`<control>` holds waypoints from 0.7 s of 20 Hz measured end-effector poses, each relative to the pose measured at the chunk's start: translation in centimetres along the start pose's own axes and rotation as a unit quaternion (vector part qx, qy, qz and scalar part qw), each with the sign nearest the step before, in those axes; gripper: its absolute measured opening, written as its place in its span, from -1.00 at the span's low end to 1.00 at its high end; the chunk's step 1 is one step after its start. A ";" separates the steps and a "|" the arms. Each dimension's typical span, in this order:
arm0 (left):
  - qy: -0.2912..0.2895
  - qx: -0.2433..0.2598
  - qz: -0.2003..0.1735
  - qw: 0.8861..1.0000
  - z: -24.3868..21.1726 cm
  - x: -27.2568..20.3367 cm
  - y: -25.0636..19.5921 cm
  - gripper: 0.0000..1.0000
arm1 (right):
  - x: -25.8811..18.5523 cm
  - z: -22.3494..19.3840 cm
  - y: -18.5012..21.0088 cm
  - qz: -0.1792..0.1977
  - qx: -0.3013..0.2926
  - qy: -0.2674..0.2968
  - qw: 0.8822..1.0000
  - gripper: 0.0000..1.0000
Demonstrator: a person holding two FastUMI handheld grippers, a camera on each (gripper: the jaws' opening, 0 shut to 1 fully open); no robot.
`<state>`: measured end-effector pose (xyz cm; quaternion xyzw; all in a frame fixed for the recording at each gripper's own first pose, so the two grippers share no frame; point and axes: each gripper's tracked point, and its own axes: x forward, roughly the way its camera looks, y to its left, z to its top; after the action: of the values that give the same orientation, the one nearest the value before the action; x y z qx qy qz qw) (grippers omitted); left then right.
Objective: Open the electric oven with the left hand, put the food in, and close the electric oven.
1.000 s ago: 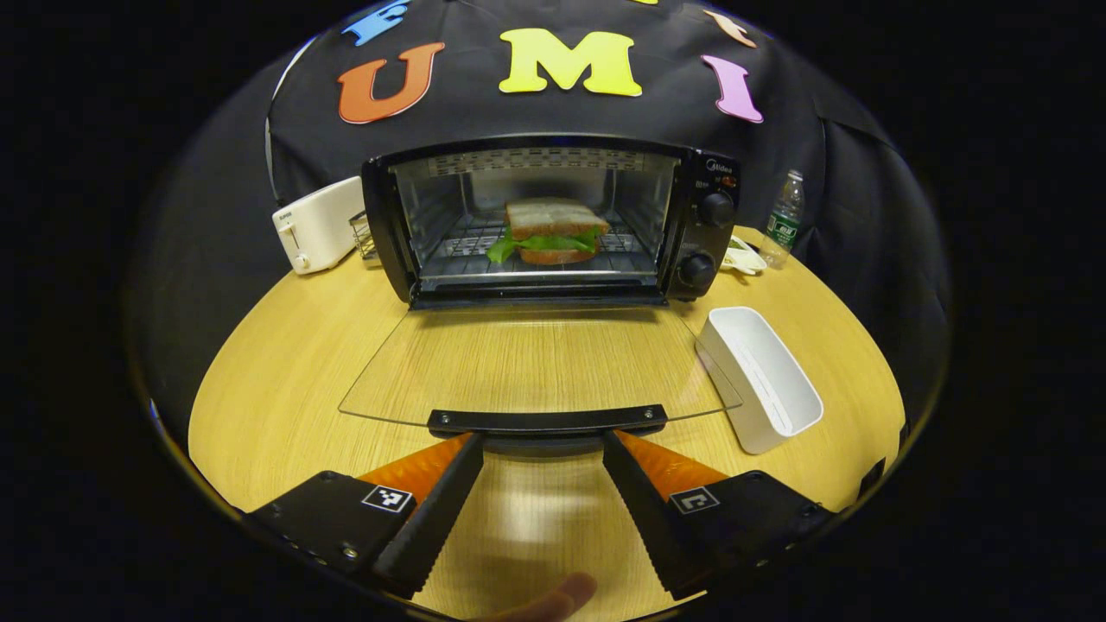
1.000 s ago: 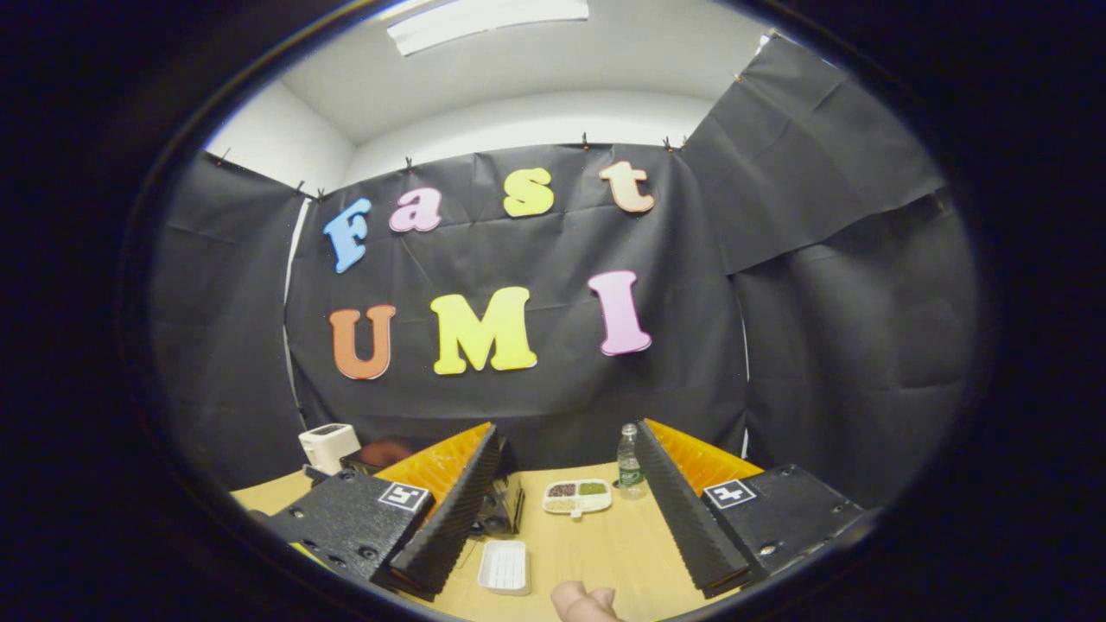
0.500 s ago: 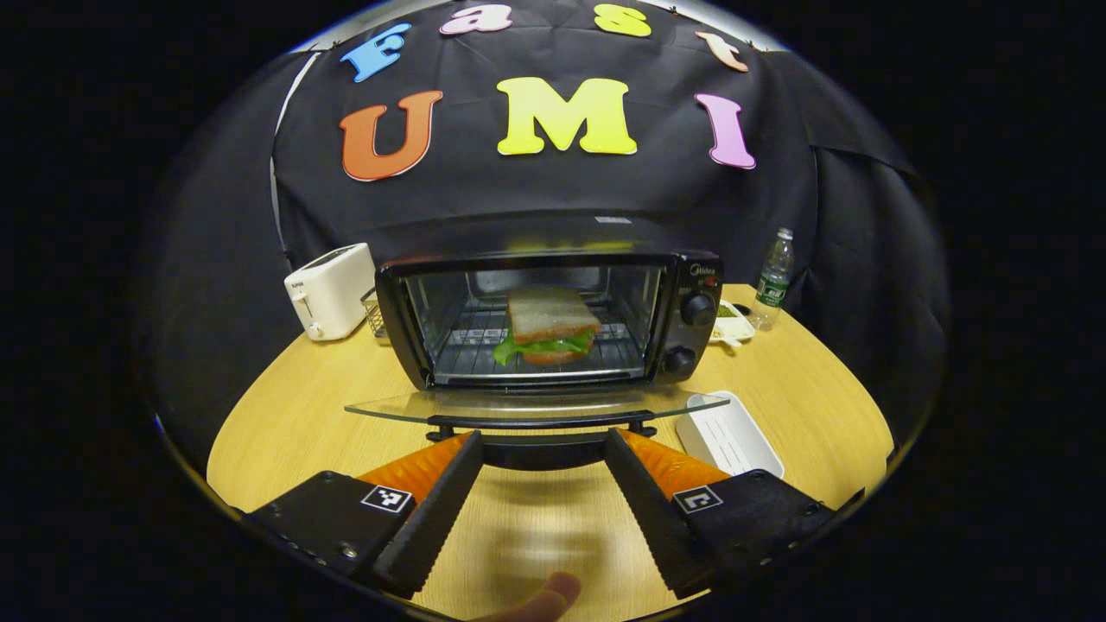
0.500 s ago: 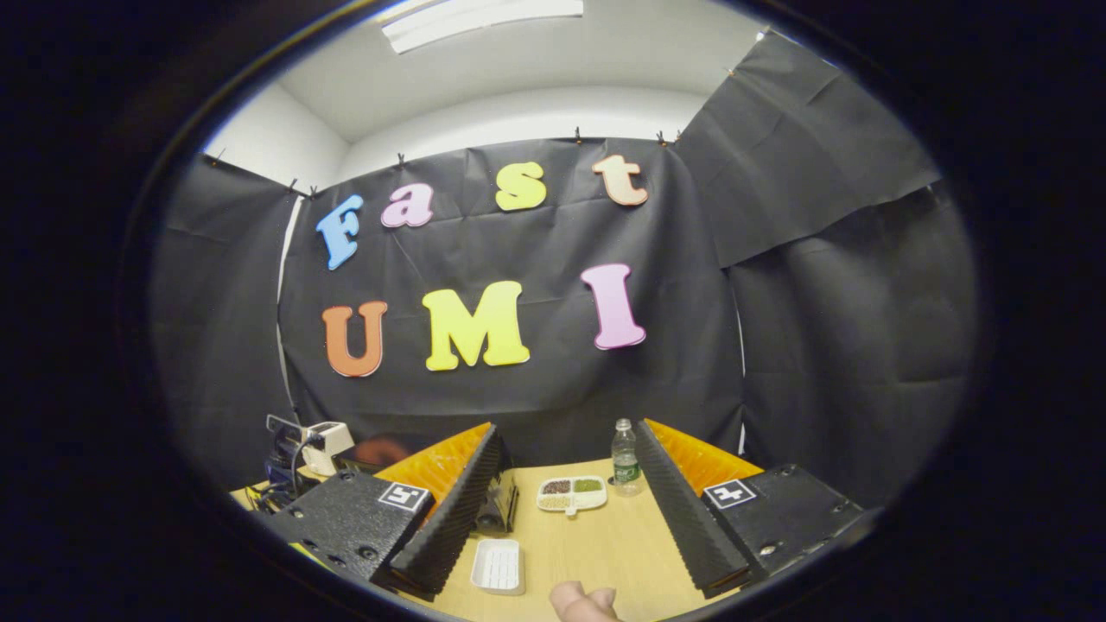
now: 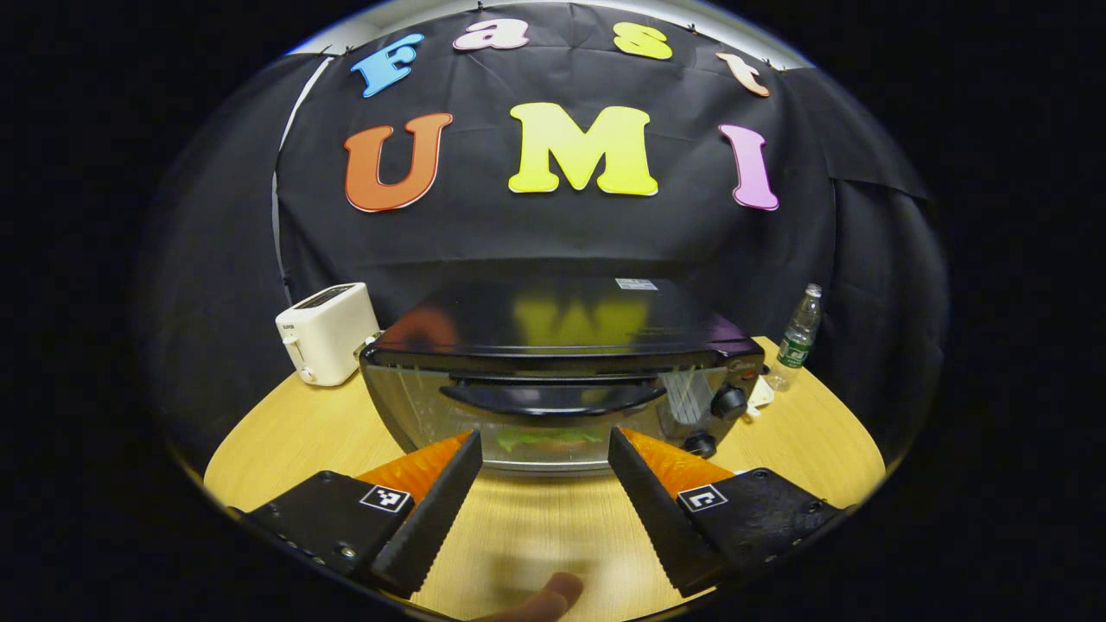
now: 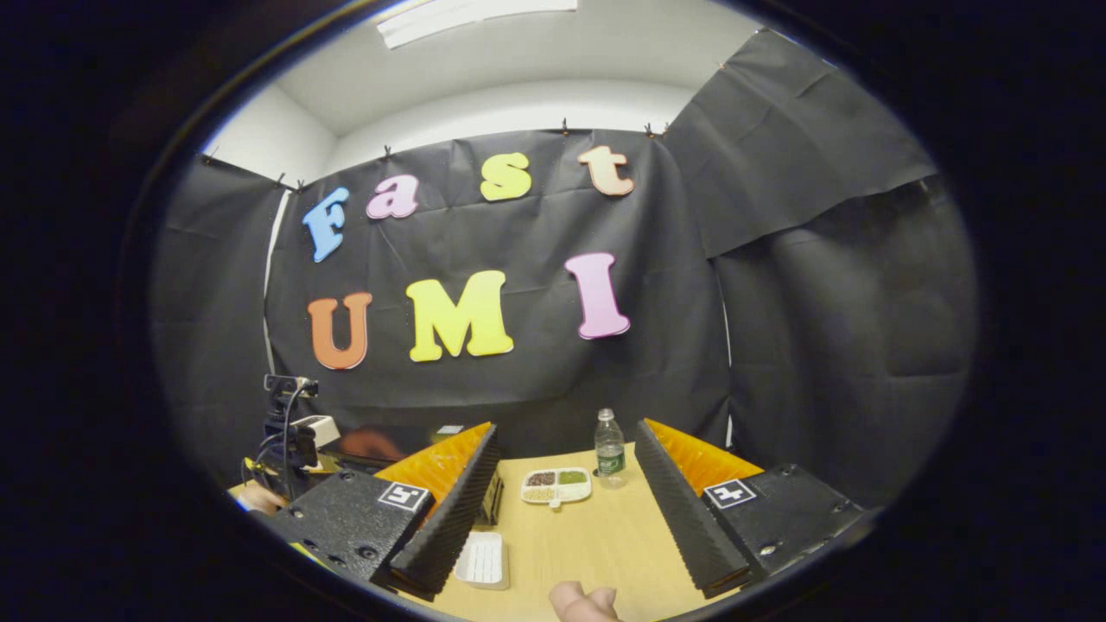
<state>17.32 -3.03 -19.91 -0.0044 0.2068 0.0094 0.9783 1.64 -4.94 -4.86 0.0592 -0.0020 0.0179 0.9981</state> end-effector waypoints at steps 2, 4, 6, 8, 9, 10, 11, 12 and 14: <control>0.001 -0.009 -0.001 1.000 0.0 0.6 0.2 0.93 | -0.2 -0.2 -0.5 -0.005 0.004 0.003 1.000 1.00; -0.002 -0.016 -0.005 1.000 0.1 0.2 0.1 0.92 | -0.4 -0.4 -0.8 -0.008 0.004 0.008 1.000 1.00; -0.009 -0.020 -0.010 1.000 0.6 -0.9 0.0 0.92 | -0.8 -0.3 -0.7 -0.009 0.002 0.008 1.000 0.80; -0.027 -0.017 -0.013 0.999 1.7 -2.7 0.1 0.92 | -1.5 0.1 -0.4 -0.006 0.000 0.004 1.000 0.80; -0.038 -0.017 -0.014 0.999 2.3 -3.7 0.1 0.92 | -1.9 0.4 -0.2 -0.004 -0.002 0.002 1.000 0.80; -0.051 -0.017 -0.015 0.998 3.0 -4.9 0.1 0.92 | -2.3 0.5 0.0 -0.003 -0.002 0.000 1.000 0.80; -0.062 -0.018 -0.017 0.998 3.7 -6.2 0.1 0.92 | -2.8 0.6 0.3 0.000 -0.001 0.000 1.000 1.00; -0.075 -0.017 -0.017 0.997 4.4 -7.4 0.2 0.91 | -3.2 0.7 0.5 0.002 -0.002 0.000 1.000 0.80; -0.099 -0.014 -0.007 0.995 5.8 -10.3 0.8 0.91 | -4.3 1.2 0.6 0.004 -0.004 -0.003 1.000 0.80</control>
<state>10.22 -2.30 -10.43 -0.0189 0.1086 0.0060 0.9939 -2.71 -4.60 -3.65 0.0548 -0.0058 0.0218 0.9982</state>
